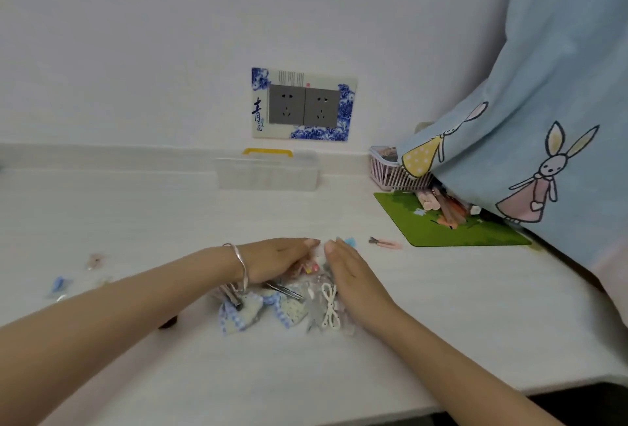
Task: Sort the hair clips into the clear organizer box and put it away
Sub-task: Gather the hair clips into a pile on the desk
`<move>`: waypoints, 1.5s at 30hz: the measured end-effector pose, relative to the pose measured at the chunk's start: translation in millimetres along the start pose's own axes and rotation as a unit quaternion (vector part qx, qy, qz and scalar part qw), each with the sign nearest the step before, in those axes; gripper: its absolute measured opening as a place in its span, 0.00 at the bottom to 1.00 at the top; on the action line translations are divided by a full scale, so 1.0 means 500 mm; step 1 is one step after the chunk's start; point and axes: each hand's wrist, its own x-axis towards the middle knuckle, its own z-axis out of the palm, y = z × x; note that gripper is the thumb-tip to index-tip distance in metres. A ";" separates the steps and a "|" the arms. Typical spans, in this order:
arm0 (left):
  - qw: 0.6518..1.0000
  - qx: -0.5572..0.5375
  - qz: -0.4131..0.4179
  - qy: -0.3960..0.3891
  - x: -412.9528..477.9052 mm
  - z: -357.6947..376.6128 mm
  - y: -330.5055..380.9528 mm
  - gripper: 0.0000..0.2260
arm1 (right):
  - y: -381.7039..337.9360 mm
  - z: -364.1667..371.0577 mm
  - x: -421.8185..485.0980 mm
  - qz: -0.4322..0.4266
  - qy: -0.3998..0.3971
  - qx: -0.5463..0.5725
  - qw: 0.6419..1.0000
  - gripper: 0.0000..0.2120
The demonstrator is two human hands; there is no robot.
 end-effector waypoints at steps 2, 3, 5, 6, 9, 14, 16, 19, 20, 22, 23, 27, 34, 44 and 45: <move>1.000 -0.002 -0.008 0.012 -0.031 -0.009 -0.020 0.27 | -0.017 0.022 0.005 -0.008 -0.007 -0.016 1.000 0.26; 1.000 -0.006 -0.011 0.019 -0.047 -0.014 -0.031 0.29 | -0.026 0.034 0.006 -0.012 -0.009 -0.026 1.000 0.26; 0.999 0.000 -0.017 0.040 -0.077 -0.026 -0.044 0.28 | -0.039 0.050 0.009 -0.016 -0.011 -0.040 0.999 0.26; 0.998 0.011 -0.019 0.057 -0.096 -0.035 -0.050 0.26 | -0.045 0.055 0.010 -0.016 -0.010 -0.045 0.999 0.26; 0.993 0.018 -0.034 0.111 -0.159 -0.071 -0.088 0.23 | -0.066 0.056 0.013 -0.034 0.008 -0.075 0.997 0.26; 0.979 -0.004 -0.085 0.188 -0.280 -0.126 -0.161 0.27 | -0.147 0.085 0.018 -0.114 -0.044 -0.048 0.991 0.25; 0.969 -0.023 -0.109 0.223 -0.324 -0.139 -0.191 0.33 | -0.171 0.114 0.018 -0.135 -0.075 -0.047 0.987 0.25; 0.949 -0.043 -0.186 0.249 -0.375 -0.143 -0.238 0.52 | -0.190 0.156 0.018 -0.157 -0.096 -0.049 0.982 0.24; 0.946 -0.049 -0.205 0.245 -0.385 -0.139 -0.251 0.56 | -0.192 0.166 0.018 -0.159 -0.101 -0.049 0.981 0.24; 0.947 -0.048 -0.219 0.229 -0.399 -0.128 -0.262 0.57 | -0.196 0.182 0.020 -0.158 -0.112 -0.049 0.980 0.24; 0.951 -0.037 -0.214 0.220 -0.403 -0.124 -0.265 0.58 | -0.198 0.188 0.021 -0.157 -0.115 -0.049 0.980 0.24; 0.965 -0.007 -0.189 0.184 -0.404 -0.112 -0.265 0.59 | -0.195 0.191 0.019 -0.153 -0.110 -0.045 0.981 0.25; 0.979 0.033 -0.133 0.150 -0.362 -0.070 -0.224 0.63 | -0.175 0.159 0.012 -0.135 -0.089 -0.050 0.986 0.30; 0.986 0.046 -0.099 0.123 -0.243 -0.027 -0.156 0.47 | -0.103 0.062 0.001 -0.102 -0.035 -0.017 0.994 0.30; 0.987 0.041 -0.096 0.124 -0.230 -0.024 -0.150 0.47 | -0.093 0.046 0.000 -0.094 -0.024 -0.010 0.995 0.30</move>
